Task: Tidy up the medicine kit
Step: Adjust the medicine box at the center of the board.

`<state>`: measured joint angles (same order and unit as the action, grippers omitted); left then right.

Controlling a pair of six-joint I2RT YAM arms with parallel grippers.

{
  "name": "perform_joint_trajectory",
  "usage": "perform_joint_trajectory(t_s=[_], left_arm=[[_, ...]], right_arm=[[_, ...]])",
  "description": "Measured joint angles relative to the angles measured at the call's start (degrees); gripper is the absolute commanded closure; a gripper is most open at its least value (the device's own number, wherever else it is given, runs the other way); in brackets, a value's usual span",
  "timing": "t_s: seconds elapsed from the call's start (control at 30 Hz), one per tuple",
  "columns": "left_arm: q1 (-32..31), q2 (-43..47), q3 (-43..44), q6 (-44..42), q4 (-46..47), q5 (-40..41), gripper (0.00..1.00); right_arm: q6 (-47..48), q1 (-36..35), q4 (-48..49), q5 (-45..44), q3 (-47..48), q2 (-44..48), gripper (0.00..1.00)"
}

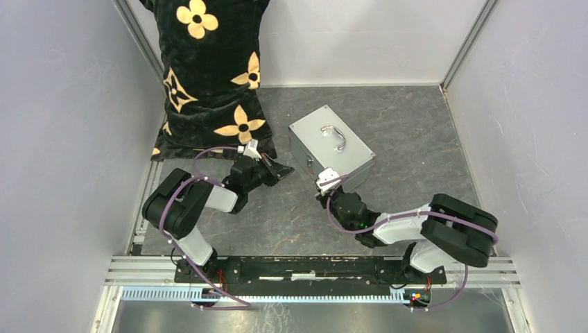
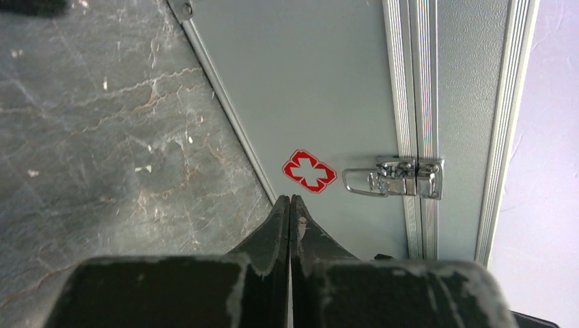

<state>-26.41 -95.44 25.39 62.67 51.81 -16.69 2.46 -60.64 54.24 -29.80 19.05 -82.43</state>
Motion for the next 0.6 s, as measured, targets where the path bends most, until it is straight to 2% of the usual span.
perform_joint_trajectory(t_s=[0.03, 0.23, 0.6], left_arm=[[0.0, -0.3, 0.4, -0.2, 0.0, -0.1, 0.98], [0.4, -1.8, 3.0, -2.3, -1.4, -0.3, 0.98], [1.6, -4.8, 5.3, -4.6, -3.4, -0.8, 0.98]], right_arm=[[0.1, 0.0, 0.6, -0.3, 0.7, -0.9, 1.00], [-0.2, 0.0, 5.7, -5.0, 5.2, -7.2, 1.00], [-4.5, -0.1, 6.9, -14.0, 9.9, -13.3, 1.00]])
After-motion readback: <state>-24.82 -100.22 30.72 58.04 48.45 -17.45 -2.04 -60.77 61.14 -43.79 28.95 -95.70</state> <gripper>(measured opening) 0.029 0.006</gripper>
